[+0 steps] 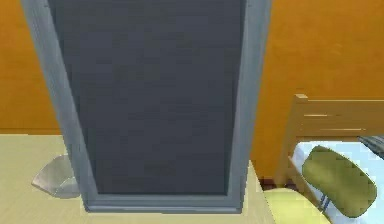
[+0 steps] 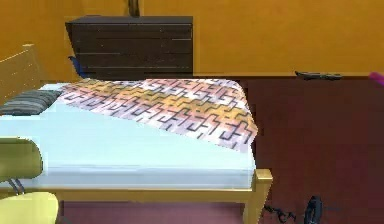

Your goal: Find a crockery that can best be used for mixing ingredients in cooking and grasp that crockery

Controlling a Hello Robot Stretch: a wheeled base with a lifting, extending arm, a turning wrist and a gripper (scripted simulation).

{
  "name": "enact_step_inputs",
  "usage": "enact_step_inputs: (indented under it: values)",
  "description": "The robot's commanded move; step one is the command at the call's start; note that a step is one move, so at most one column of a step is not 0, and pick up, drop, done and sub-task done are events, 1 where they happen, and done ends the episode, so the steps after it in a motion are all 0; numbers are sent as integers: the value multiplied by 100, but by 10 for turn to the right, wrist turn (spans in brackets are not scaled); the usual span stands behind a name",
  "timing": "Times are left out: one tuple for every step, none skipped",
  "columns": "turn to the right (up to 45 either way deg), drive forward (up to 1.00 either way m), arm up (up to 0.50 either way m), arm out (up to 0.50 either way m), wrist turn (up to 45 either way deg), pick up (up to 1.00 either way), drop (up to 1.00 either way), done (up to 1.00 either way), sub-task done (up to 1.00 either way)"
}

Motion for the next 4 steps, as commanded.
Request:
enact_step_inputs:
  values:
    - [-450,0,0,0,0,0,0,0,0]
    - [-450,0,0,0,0,0,0,0,0]
    - [-300,0,0,0,0,0,0,0,0]
    - [0,0,50,0,0,0,0,0,0]
